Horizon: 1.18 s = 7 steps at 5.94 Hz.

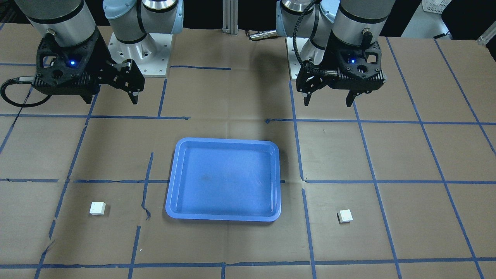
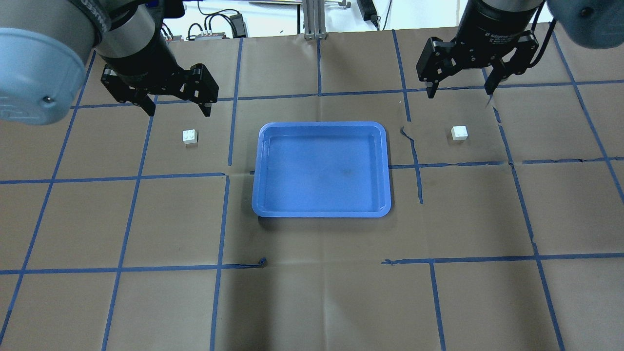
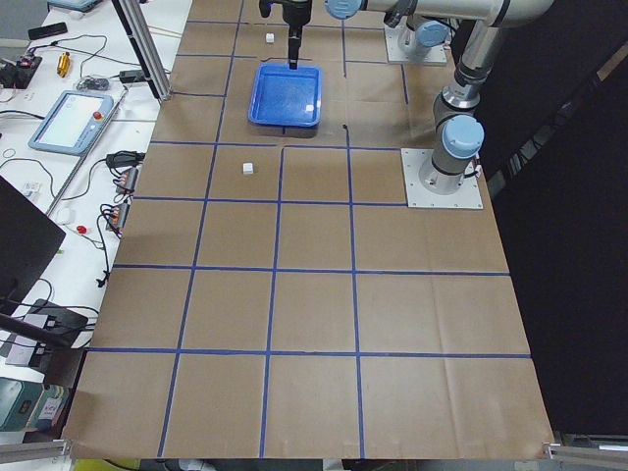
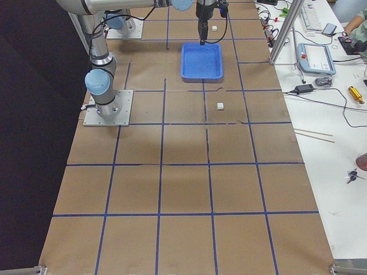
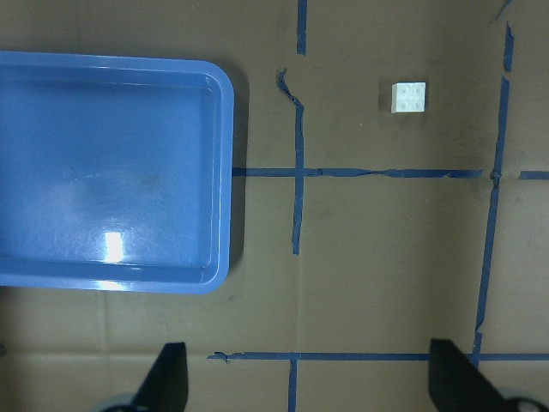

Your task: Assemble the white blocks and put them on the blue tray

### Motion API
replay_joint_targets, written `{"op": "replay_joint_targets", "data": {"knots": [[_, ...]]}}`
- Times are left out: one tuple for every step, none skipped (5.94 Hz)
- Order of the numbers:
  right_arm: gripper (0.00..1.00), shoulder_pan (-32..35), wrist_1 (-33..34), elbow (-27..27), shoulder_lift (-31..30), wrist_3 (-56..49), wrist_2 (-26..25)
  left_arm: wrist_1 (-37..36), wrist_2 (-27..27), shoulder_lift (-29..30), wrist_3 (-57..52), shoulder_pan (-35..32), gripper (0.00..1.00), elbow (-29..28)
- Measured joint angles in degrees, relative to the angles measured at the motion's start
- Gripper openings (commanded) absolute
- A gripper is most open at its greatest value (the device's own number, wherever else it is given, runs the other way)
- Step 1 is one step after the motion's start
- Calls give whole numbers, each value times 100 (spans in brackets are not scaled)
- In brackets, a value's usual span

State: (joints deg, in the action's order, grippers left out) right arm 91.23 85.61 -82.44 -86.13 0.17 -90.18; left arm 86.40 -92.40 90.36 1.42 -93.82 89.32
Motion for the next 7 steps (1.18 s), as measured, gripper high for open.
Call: {"op": "replay_joint_targets", "data": {"knots": [[100, 0, 9, 0, 0, 3, 0, 0, -10, -4, -1, 1, 100, 10], [100, 0, 17, 0, -4, 7, 0, 0, -22, -7, -2, 1, 100, 23], [100, 0, 23, 0, -6, 7, 0, -3, -23, -9, -147, 9, 100, 35], [100, 0, 25, 0, -6, 3, 0, -15, -16, -10, -507, 26, 99, 39], [100, 0, 25, 0, -5, 1, 0, -28, 10, -10, -997, 120, 99, 48], [100, 0, 28, 0, -6, 3, 3, -33, 54, -2, -1667, 321, 99, 54], [100, 0, 32, 0, -6, 5, 5, -44, 192, 58, -2484, 513, 99, 55]]}}
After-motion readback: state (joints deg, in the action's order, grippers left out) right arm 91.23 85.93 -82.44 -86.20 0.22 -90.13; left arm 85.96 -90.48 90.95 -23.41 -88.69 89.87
